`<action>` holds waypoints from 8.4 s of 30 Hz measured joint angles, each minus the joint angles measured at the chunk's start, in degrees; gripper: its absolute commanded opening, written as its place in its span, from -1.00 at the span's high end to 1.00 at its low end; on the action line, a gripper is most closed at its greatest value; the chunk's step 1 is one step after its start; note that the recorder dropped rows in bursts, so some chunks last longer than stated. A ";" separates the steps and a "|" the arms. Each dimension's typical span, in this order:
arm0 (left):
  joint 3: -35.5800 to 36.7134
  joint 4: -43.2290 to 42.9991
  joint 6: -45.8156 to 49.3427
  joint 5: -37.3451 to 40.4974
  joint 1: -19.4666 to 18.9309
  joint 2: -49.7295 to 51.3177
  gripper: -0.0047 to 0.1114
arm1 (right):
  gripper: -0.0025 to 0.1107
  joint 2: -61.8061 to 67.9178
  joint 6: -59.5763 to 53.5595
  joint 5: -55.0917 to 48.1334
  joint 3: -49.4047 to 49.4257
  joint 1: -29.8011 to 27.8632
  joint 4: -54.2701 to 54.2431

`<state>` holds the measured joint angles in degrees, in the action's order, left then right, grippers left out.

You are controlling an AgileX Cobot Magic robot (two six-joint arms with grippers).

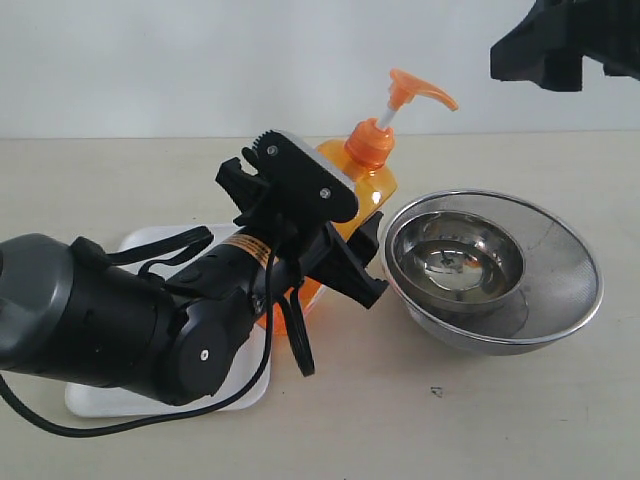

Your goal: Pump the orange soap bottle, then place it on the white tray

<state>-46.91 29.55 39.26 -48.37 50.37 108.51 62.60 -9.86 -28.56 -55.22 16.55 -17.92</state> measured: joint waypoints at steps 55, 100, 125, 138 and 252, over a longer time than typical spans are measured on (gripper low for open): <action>-2.28 -1.56 1.31 0.63 -1.66 2.31 0.84 | 0.96 8.67 -35.61 -1.86 -4.51 0.00 -12.08; -2.28 -1.90 1.31 0.50 -1.66 2.31 0.84 | 0.96 18.91 -46.06 7.04 -4.65 0.00 -31.87; -2.28 -1.90 2.98 0.38 -1.66 2.52 0.84 | 0.96 13.86 -44.68 2.26 -5.26 0.00 -32.37; -2.28 -1.90 3.42 0.38 -1.66 2.52 0.84 | 0.96 5.80 -31.53 -13.60 -5.26 0.00 -30.71; -2.28 -4.06 4.01 0.82 -1.80 2.65 0.84 | 0.96 10.74 -37.68 -0.43 -5.26 0.00 -35.19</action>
<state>-49.19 25.48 43.27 -47.55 48.57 111.16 73.33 -47.55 -29.00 -60.48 16.55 -53.11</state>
